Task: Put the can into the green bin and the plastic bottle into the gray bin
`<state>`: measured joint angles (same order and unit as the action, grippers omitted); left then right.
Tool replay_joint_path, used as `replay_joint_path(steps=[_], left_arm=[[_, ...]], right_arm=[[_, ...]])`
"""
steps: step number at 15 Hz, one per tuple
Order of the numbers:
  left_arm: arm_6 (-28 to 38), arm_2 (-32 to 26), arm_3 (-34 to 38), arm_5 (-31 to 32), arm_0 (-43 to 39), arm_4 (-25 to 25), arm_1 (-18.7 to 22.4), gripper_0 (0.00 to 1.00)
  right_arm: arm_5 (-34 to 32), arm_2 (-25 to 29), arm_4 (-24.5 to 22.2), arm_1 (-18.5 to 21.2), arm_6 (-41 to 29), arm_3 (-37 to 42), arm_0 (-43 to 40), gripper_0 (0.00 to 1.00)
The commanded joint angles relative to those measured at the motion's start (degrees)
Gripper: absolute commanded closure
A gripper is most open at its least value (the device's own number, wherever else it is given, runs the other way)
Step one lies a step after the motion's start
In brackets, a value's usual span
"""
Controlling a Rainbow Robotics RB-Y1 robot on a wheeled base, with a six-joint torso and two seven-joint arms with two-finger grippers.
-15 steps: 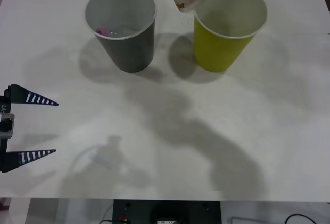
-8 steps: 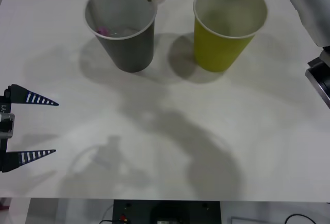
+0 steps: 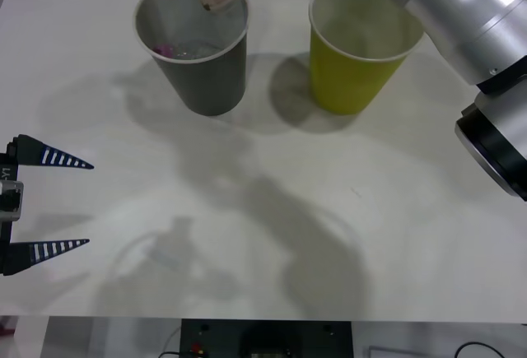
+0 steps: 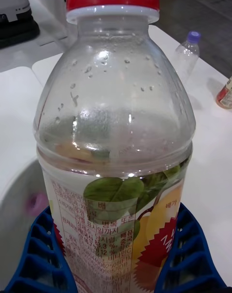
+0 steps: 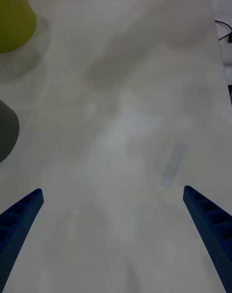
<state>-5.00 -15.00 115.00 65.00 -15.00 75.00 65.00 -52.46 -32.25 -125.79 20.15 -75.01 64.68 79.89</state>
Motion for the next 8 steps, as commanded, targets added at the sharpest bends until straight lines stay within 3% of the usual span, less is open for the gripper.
replay_joint_path(steps=[1, 2, 4, 5, 6, 8], left_arm=[[0.0, 0.0, 0.0, 0.0, 0.0, 0.0, 0.0, 0.0], [0.0, 0.0, 0.0, 0.0, 0.0, 0.0, 0.0, 0.0], [0.0, 0.0, 0.0, 0.0, 0.0, 0.0, 0.0, 0.0], [0.0, 0.0, 0.0, 0.0, 0.0, 0.0, 0.0, 0.0], [0.0, 0.0, 0.0, 0.0, 0.0, 0.0, 0.0, 0.0], [0.0, 0.0, 0.0, 0.0, 0.0, 0.0, 0.0, 0.0]], right_arm=[[0.1, 0.0, 0.7, -0.2, 0.0, 0.0, 0.0, 0.96], [0.1, 0.0, 1.2, -0.2, 0.0, 0.0, -0.1, 0.88], [0.1, -0.3, 1.8, -0.2, 0.0, 0.0, 0.0, 0.61], [0.0, -0.3, 2.2, -0.2, 0.0, 0.0, 0.0, 0.2], [-0.5, -0.3, 2.5, -0.2, 0.0, 0.0, -0.1, 0.02], [-1.0, -0.3, 3.2, -0.3, 0.0, 0.0, -0.1, 0.0]])
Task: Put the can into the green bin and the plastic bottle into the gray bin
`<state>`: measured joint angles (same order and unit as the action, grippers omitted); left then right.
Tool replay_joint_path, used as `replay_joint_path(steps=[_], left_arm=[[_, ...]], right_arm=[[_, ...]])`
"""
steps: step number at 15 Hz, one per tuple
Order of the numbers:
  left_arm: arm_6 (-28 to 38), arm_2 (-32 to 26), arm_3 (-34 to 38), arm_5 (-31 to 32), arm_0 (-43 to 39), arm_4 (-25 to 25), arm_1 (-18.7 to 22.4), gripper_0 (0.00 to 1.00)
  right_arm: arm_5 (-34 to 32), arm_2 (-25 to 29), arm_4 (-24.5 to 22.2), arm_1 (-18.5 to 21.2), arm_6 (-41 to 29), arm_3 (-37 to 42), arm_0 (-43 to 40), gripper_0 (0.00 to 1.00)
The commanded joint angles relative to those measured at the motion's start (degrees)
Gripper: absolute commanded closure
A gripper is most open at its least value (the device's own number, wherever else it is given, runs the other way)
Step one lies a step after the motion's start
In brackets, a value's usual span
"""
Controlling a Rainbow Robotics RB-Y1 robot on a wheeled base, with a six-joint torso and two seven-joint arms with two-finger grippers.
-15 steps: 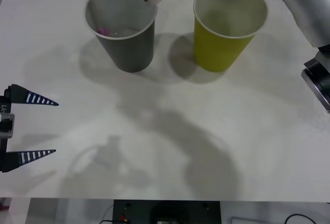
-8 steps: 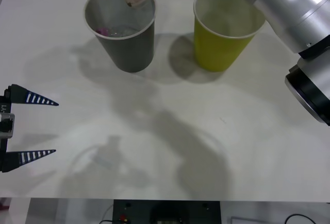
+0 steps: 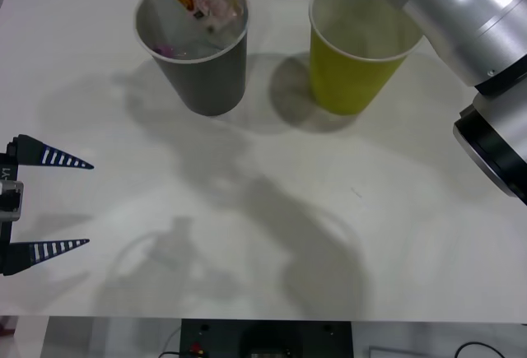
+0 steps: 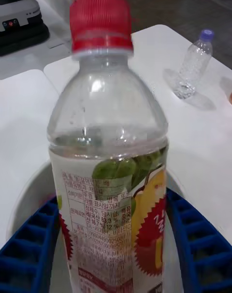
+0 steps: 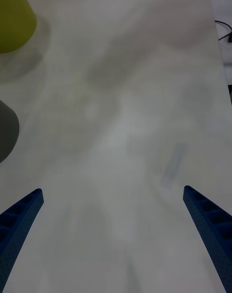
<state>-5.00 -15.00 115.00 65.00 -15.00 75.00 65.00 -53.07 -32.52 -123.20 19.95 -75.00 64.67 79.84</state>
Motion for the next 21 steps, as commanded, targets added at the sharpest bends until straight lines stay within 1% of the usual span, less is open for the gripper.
replay_joint_path(steps=[1, 3, 4, 9, 10, 12, 14, 16, 18, 20, 21], left_arm=[[0.0, 0.0, 0.0, 0.0, 0.0, 0.0, 0.0, 0.0], [0.0, 0.0, 0.0, 0.0, 0.0, 0.0, 0.0, 0.0], [0.0, 0.0, 0.0, 0.0, 0.0, 0.0, 0.0, 0.0], [0.0, 0.0, 0.0, 0.0, 0.0, 0.0, 0.0, 0.0], [0.0, 0.0, 0.0, 0.0, 0.0, 0.0, 0.0, 0.0], [0.0, 0.0, 0.0, 0.0, 0.0, 0.0, 0.0, 0.0], [0.0, 0.0, 0.0, 0.0, 0.0, 0.0, 0.0, 0.0], [0.0, 0.0, 0.0, 0.0, 0.0, 0.0, 0.0, 0.0], [0.0, 0.0, 0.0, 0.0, 0.0, 0.0, 0.0, 0.0], [0.0, 0.0, 0.0, 0.0, 0.0, 0.0, 0.0, 0.0], [0.0, 0.0, 0.0, 0.0, 0.0, 0.0, 0.0, 0.0]], right_arm=[[-0.4, 0.0, 0.9, 0.0, -0.1, 0.0, 0.0, 0.0], [-0.5, 0.0, 1.5, 0.3, -0.1, 0.3, 0.0, 0.0], [-1.2, 0.1, 1.7, 1.1, 0.0, 1.4, 0.0, 0.0], [-20.7, 9.1, 2.7, 6.5, -0.1, 12.8, -0.7, 0.0], [-22.5, 10.6, 3.1, 7.3, -0.1, 15.1, -1.8, 0.0], [-26.2, 14.0, 4.0, 10.2, -0.1, 22.7, -6.3, 0.0], [-28.0, 16.0, 5.2, 13.0, -0.1, 29.2, -10.0, 0.0], [-28.0, 18.2, 8.3, 17.2, -0.1, 36.1, -15.2, 0.0], [-28.0, 20.9, 9.6, 20.2, -0.1, 42.6, -20.4, 0.0], [-28.0, 23.6, 12.6, 22.8, 1.6, 46.4, -24.4, 0.0], [-28.0, 26.0, 15.6, 24.7, 3.8, 48.8, -27.7, 0.0]])
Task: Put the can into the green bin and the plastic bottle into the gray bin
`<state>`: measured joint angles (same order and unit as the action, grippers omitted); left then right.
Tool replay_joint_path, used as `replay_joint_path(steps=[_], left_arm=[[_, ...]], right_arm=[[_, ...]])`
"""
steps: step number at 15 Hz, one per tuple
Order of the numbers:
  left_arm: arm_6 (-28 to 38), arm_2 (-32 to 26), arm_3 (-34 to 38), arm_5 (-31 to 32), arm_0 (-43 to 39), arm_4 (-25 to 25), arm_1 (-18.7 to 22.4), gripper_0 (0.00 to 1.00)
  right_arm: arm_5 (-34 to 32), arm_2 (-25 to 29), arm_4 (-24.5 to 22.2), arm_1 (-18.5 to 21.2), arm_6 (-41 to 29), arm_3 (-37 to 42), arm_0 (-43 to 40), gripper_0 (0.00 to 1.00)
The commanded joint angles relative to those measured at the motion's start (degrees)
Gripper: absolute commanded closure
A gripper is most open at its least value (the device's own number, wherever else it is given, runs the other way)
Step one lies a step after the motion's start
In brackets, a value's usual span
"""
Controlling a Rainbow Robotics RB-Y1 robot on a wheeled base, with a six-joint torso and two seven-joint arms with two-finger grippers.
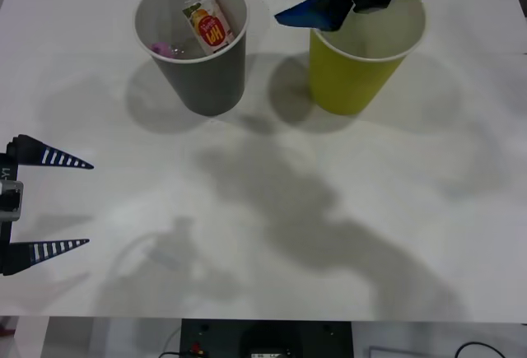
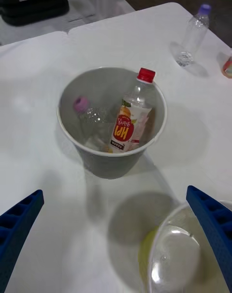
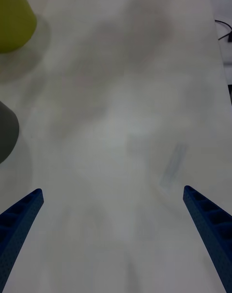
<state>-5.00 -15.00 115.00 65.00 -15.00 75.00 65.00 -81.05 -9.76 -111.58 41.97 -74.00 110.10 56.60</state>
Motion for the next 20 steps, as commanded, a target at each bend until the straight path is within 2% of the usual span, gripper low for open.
replay_joint_path(steps=[1, 4, 8, 10, 12, 15, 20], left_arm=[[0.0, 0.0, 0.0, 0.0, 0.0, 0.0, 0.0, 0.0], [0.0, 0.0, 0.0, 0.0, 0.0, 0.0, 0.0, 0.0], [0.0, 0.0, 0.0, 0.0, 0.0, 0.0, 0.0, 0.0], [0.0, 0.0, 0.0, 0.0, 0.0, 0.0, 0.0, 0.0], [0.0, 0.0, 0.0, 0.0, 0.0, 0.0, 0.0, 0.0], [0.0, 0.0, 0.0, 0.0, 0.0, 0.0, 0.0, 0.0], [0.0, 0.0, 0.0, 0.0, 0.0, 0.0, 0.0, 0.0]], right_arm=[[-0.1, 5.5, 6.5, 4.0, 4.5, 4.9, -7.4, 0.0], [-0.2, 10.6, 13.0, 7.3, 10.5, 7.5, -14.9, 0.0], [-0.2, 16.6, 18.6, 9.6, 17.2, 10.9, -25.0, 0.0], [-0.4, 19.9, 23.6, 10.8, 22.2, 11.1, -30.0, 0.0], [-1.0, 22.7, 26.6, 11.6, 26.9, 11.7, -34.7, 0.0], [-1.5, 25.4, 27.6, 12.0, 31.5, 13.7, -40.8, 0.0], [-7.8, 30.9, 28.3, 12.0, 38.4, 15.8, -49.0, 0.0]])
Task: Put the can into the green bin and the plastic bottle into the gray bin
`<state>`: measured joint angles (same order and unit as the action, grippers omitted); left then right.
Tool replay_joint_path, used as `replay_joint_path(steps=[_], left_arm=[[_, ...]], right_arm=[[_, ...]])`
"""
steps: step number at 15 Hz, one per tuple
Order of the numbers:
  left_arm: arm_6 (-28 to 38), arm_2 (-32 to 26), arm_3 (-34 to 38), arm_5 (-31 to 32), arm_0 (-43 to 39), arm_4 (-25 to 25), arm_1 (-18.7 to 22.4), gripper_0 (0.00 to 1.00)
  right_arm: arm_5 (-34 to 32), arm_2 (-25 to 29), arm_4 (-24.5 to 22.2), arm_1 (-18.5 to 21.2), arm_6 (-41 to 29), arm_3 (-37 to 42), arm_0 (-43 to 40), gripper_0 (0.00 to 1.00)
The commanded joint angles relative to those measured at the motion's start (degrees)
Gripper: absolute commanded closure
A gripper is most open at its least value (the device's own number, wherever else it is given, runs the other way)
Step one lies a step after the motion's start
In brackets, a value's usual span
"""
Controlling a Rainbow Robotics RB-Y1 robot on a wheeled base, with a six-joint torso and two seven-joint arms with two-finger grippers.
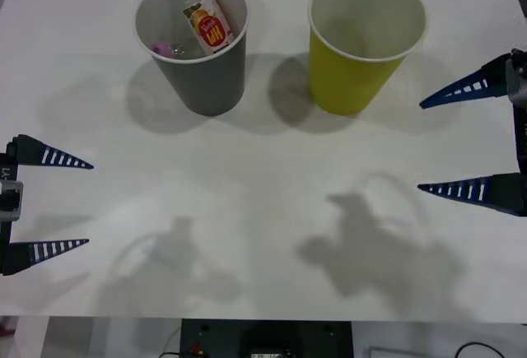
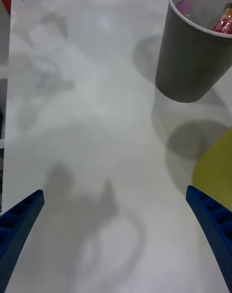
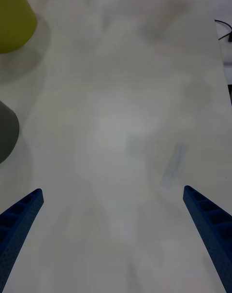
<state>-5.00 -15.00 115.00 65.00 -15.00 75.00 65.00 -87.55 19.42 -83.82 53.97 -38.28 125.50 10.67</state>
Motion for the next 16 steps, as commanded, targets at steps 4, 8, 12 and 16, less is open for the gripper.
replay_joint_path(steps=[4, 8, 12, 16], left_arm=[[0.0, 0.0, 0.0, 0.0, 0.0, 0.0, 0.0, 0.0], [0.0, 0.0, 0.0, 0.0, 0.0, 0.0, 0.0, 0.0], [0.0, 0.0, 0.0, 0.0, 0.0, 0.0, 0.0, 0.0], [0.0, 0.0, 0.0, 0.0, 0.0, 0.0, 0.0, 0.0]], right_arm=[[0.4, 4.1, 1.0, -0.2, 9.6, 0.4, -10.8, 0.0], [3.9, 5.0, 0.9, -0.2, 15.7, -0.3, -16.9, 0.0], [4.3, 5.1, 0.9, -1.1, 18.2, -0.3, -19.6, 0.0], [4.3, 5.1, 0.8, -3.3, 19.6, -1.0, -19.9, 0.0]])
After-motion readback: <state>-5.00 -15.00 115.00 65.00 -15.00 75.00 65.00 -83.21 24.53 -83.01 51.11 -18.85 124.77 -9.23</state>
